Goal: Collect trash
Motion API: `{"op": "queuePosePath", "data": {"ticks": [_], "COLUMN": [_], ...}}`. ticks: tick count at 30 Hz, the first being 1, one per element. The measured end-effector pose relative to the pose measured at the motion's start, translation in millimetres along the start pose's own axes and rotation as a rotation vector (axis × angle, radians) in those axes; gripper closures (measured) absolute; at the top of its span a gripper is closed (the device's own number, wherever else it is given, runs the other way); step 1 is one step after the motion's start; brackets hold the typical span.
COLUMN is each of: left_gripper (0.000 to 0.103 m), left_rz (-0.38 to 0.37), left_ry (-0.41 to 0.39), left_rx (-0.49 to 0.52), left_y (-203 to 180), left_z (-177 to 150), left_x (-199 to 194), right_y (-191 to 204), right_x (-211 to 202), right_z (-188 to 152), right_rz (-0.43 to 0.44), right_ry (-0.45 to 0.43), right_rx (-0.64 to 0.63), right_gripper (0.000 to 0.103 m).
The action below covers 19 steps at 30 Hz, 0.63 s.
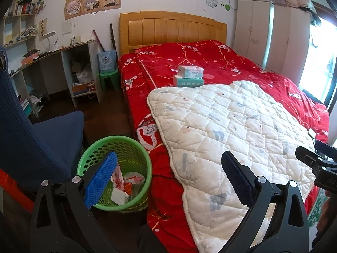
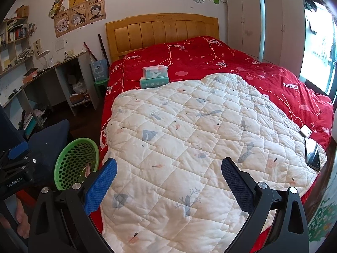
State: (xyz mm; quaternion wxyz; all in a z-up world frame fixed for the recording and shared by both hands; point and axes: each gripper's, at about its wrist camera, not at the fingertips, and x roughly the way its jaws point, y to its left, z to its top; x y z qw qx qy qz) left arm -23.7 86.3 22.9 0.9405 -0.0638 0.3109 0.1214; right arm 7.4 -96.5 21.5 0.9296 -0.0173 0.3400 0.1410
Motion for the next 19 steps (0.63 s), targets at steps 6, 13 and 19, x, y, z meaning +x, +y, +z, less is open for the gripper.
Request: {"op": "queuePosePath", "data": {"ticks": [6,13,19], "left_gripper": [0.005,0.005,0.005], "left_rz": [0.013,0.000,0.001], "left_ry": [-0.027,-0.021,-0.017], "left_rx": [0.012,0.010,0.001], "left_y": [-3.4,-4.0,-2.0], "left_z": [1.0,3.1,2.7], "left_x": [-4.3,-3.7,-2.8], "right_y": [-0.3,-0.8,-0.6], "right_x": [0.5,1.2,1.8], "right_z": [-1.0,-1.1,-3.3], "right_rz": [0.002,0.004,0.001], "right_ry": [0.001,0.001,0.003], "right_rx": [0.001,0.005,0.003], "right_gripper": [0.007,0.007,0.007]}}
